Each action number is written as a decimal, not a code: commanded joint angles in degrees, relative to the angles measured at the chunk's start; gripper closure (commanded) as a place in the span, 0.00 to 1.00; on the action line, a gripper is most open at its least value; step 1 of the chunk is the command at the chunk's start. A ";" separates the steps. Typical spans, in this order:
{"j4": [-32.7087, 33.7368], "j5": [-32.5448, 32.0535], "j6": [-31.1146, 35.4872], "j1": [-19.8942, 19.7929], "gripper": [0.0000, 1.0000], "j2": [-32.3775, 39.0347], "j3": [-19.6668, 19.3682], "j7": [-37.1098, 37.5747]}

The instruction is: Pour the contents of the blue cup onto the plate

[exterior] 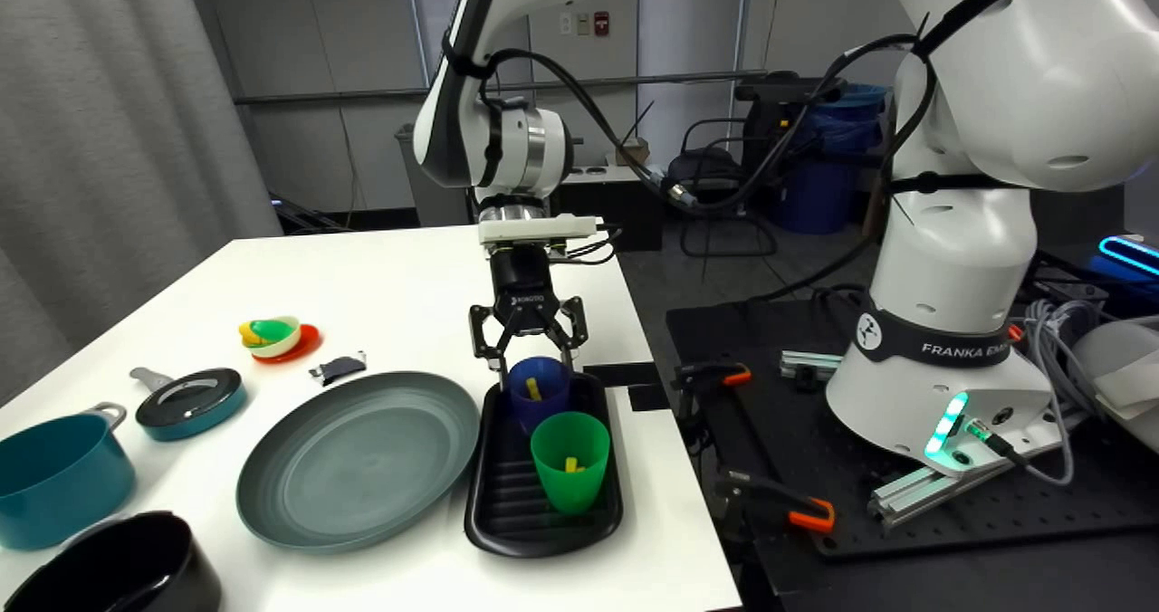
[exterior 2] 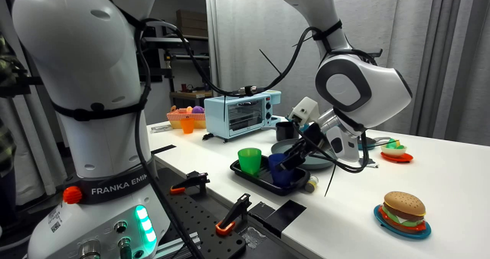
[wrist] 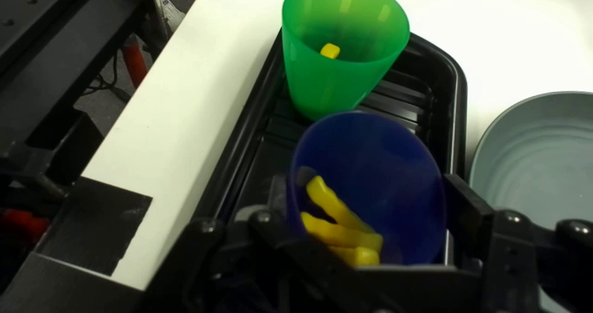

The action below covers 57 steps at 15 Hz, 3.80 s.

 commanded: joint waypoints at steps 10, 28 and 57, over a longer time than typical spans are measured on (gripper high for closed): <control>-1.31 0.73 -1.47 -0.25 0.48 -3.57 -0.21 -0.01; 1.76 -3.18 -1.59 3.87 0.48 -12.98 0.34 10.81; 19.30 -21.10 -0.41 7.97 0.48 -4.69 1.25 36.19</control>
